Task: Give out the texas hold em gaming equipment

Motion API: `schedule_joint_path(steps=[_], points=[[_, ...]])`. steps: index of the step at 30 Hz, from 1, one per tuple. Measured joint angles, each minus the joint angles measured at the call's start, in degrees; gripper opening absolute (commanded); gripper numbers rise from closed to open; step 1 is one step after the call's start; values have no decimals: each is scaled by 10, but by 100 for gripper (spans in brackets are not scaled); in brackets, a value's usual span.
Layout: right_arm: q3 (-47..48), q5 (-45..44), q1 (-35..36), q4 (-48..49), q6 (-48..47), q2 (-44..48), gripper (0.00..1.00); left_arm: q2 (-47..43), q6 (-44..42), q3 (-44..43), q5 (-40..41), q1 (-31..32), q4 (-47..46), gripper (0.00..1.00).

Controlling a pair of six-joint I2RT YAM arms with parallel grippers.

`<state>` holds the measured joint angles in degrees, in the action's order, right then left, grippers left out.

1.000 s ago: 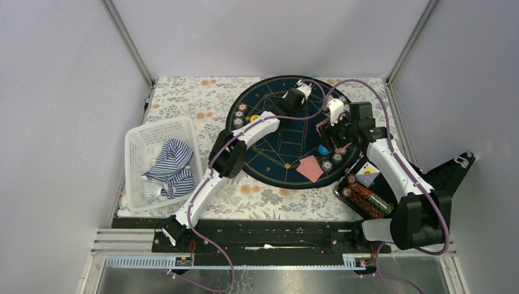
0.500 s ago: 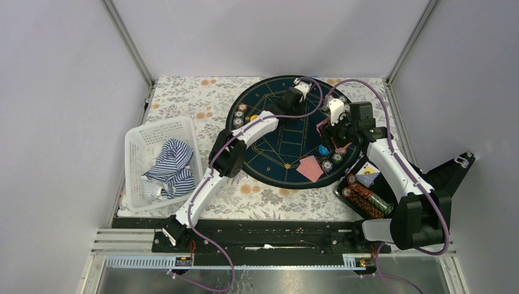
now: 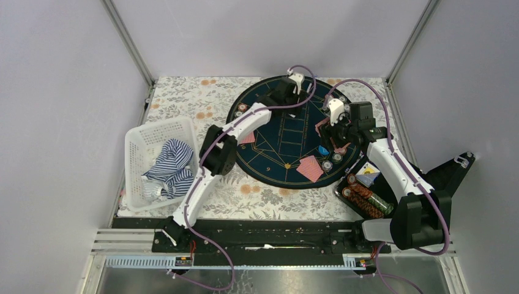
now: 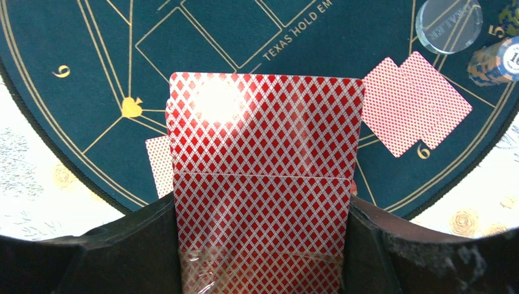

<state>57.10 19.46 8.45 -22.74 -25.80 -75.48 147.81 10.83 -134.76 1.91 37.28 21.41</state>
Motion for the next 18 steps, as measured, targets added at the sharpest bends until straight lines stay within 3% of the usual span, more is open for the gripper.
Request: schedule_joint_path(steps=[8,14,18], points=[[0,43,0,-2,-6,1,0,-215,25,137,-84,-41,13,80],[0,88,0,-12,-21,9,0,-382,28,291,-223,-78,-3,79],[0,115,5,-21,-32,9,0,-423,53,342,-326,-68,-14,75]])
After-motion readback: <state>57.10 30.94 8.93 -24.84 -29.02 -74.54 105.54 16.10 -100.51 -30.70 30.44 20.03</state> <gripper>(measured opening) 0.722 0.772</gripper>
